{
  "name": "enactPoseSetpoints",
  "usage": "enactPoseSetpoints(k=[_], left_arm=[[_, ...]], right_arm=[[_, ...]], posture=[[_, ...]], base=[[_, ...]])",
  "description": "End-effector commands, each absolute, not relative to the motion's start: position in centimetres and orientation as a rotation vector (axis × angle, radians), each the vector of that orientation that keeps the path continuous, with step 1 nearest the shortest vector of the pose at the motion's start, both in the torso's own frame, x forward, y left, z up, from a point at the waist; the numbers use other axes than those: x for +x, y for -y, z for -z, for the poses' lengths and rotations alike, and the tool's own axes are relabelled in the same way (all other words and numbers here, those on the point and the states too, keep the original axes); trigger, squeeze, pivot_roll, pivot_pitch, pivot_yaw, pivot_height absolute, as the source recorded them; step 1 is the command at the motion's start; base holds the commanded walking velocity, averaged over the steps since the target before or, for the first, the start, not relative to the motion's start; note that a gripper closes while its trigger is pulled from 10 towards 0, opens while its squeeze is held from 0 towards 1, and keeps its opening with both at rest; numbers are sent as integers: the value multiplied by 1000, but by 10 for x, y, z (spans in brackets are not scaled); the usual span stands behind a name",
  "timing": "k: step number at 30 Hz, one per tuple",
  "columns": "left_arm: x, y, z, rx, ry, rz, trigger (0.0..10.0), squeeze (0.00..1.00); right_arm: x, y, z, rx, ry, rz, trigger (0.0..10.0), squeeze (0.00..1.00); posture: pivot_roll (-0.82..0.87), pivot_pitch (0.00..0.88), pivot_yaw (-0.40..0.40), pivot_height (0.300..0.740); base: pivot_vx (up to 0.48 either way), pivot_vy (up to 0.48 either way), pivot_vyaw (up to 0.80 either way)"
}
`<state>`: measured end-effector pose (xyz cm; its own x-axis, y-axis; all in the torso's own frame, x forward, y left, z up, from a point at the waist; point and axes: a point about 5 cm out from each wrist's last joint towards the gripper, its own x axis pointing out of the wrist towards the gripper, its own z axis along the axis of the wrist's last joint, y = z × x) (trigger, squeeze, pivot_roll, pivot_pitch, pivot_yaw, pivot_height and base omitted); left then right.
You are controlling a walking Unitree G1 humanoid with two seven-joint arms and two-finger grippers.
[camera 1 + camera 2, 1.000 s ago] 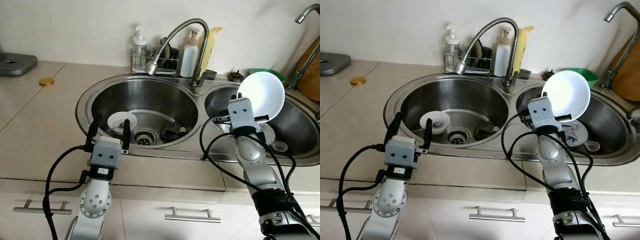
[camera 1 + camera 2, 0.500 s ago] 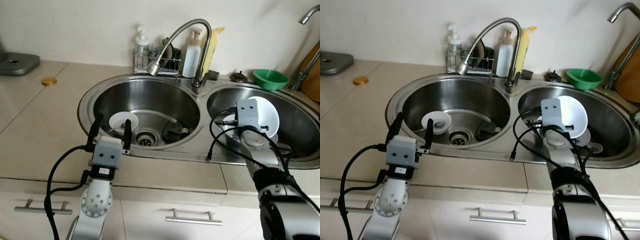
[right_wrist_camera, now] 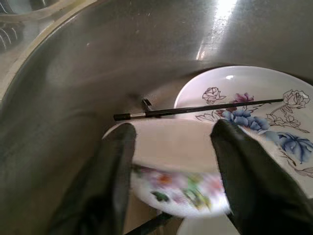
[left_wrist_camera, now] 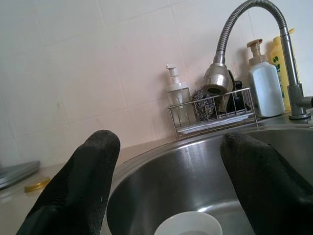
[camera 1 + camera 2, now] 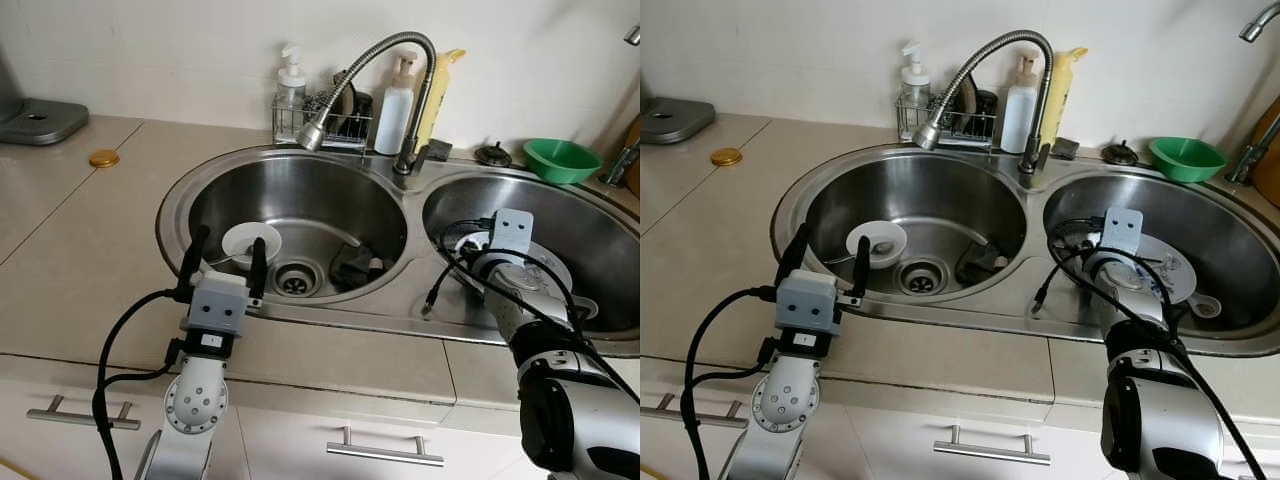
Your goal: Kitchen organization
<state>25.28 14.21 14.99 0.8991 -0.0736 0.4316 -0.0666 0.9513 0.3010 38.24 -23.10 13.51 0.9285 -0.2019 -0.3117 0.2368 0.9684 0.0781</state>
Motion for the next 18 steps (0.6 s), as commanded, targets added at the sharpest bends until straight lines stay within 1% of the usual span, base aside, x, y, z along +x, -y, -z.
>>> enactPoseSetpoints(k=[1,7,9,10,11,12,14,16,17,18], left_arm=[[253,-140,-148,325,446,18,10000,0],[253,-139,-148,321,445,21,10000,0],[253,-140,-148,318,442,21,10000,0],[253,-140,-148,316,442,21,10000,0],[252,-141,-148,313,440,21,10000,0],[252,-141,-148,313,440,21,10000,0],[251,-142,-147,310,437,26,10000,0],[251,-139,-146,314,434,45,10000,0],[251,-138,-146,315,437,52,10000,0],[251,-137,-147,319,441,59,10000,0]], right_arm=[[382,228,-129,153,-336,213,10000,1000],[385,227,-138,140,-284,187,10000,1000],[387,224,-150,84,-212,160,10000,1000],[388,223,-157,51,-168,154,10000,1000],[389,219,-171,30,-68,142,10000,1000],[389,219,-171,30,-68,142,10000,1000],[388,213,-187,21,52,123,10000,1000],[380,206,-204,10,198,101,10000,1000],[376,204,-208,8,246,95,10000,1000],[372,202,-210,11,288,89,10000,1000]], posture=[[83,0,-70,740],[82,0,-69,740],[82,0,-68,740],[83,0,-67,740],[82,0,-60,740],[82,0,-60,740],[86,0,-49,740],[146,0,-38,740],[146,0,-38,740],[192,0,-52,740]], base=[[0,0,0],[0,0,0],[0,0,0],[0,0,0],[0,0,0],[0,0,0],[0,0,0],[0,0,0],[0,0,0],[0,0,0]])
